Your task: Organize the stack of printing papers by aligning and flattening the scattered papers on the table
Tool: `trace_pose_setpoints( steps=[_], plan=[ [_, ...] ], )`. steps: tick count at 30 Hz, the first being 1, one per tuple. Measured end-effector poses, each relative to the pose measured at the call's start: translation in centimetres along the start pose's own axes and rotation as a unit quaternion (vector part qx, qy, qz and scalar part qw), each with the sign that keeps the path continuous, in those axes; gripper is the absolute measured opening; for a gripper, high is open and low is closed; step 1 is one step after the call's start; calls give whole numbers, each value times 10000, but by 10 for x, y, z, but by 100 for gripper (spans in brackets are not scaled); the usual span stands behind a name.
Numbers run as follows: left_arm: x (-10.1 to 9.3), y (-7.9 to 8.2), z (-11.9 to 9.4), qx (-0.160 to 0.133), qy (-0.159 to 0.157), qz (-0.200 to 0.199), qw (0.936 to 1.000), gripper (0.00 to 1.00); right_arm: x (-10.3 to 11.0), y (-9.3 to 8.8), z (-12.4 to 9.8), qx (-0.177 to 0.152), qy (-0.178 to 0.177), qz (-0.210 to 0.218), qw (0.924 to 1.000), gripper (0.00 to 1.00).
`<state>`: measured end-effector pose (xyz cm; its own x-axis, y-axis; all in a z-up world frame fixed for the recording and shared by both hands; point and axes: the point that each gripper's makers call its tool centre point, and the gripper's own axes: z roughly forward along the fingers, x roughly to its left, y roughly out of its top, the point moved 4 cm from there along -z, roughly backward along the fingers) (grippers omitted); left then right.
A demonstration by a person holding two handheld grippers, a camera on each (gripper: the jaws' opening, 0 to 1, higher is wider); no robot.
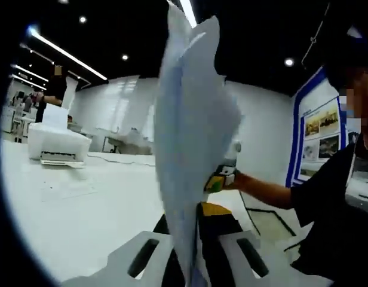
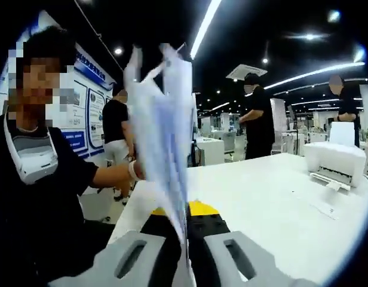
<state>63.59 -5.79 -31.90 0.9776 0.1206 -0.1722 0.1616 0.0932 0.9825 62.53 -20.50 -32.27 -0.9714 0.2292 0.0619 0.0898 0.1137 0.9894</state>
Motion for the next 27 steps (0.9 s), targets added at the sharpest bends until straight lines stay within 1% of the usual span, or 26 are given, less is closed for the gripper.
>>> trace_pose_setpoints(
  steps=[1,3,6,7,8,9,10,11,12,13,14,15,16,17,18,19,20,21,22,23,24,26,27],
  plan=[
    [-1,3,0,-12,3,-20,10000,6,1,5,0,-58,20,54,10000,0],
    [-3,15,-1,-21,-7,-67,10000,6,3,17,-2,-116,37,104,9999,0],
    [-6,35,0,-114,-14,-32,9999,6,5,38,-4,-305,-4,-136,9994,0],
    [-7,39,0,-146,-34,-26,9999,8,6,42,-5,-368,-10,-230,9991,0],
    [-7,37,1,-146,-78,-73,9998,11,7,43,-4,-488,9,-250,9985,10],
    [-5,28,1,-51,-37,-350,9994,15,6,40,-3,-542,36,-185,9984,19],
    [-3,17,2,-20,-32,-497,9988,15,4,26,0,-439,48,255,9987,20],
    [-7,8,2,17,-239,-458,9987,6,2,10,2,-179,89,415,9989,11],
    [-3,7,3,-202,-76,-327,9992,6,1,2,4,-114,85,105,9998,0],
    [-5,5,1,-167,-55,-171,9997,6,4,0,5,-232,173,-81,9995,0],
    [-7,5,1,-178,-97,-34,9998,6,3,2,5,-287,143,189,9993,0],
    [-8,7,-1,-200,-116,-69,9997,6,6,3,4,-300,222,403,9985,0],
    [-8,12,0,-237,-205,-274,9991,6,5,7,4,-272,213,342,9988,0],
    [-9,15,-1,-254,-221,-314,9989,6,6,12,4,-263,212,325,9989,0],
    [-8,19,-1,-273,-212,-272,9990,6,7,20,4,-260,227,259,9991,0],
    [-9,25,-2,-338,-214,-120,9991,6,8,26,5,-231,213,209,9993,0],
    [-10,28,-1,-359,-219,-61,9991,6,7,29,5,-200,206,162,9995,0],
    [-11,31,-2,-361,-235,-34,9991,6,9,34,5,-111,231,117,9996,0],
    [-11,32,-1,-343,-275,-8,9990,6,10,38,4,66,255,44,9996,0],
    [-12,32,-2,-264,-308,-12,9992,7,11,41,3,293,266,-46,9992,0],
    [-13,30,-3,-174,-326,10,9993,12,11,46,2,503,266,-129,9983,0],
    [-14,30,-6,-149,-368,-25,9992,24,13,55,-2,897,252,-226,9954,0],
    [-15,31,-9,-149,-363,-40,9992,25,13,59,-6,1080,242,-228,9936,0]
  ],
)
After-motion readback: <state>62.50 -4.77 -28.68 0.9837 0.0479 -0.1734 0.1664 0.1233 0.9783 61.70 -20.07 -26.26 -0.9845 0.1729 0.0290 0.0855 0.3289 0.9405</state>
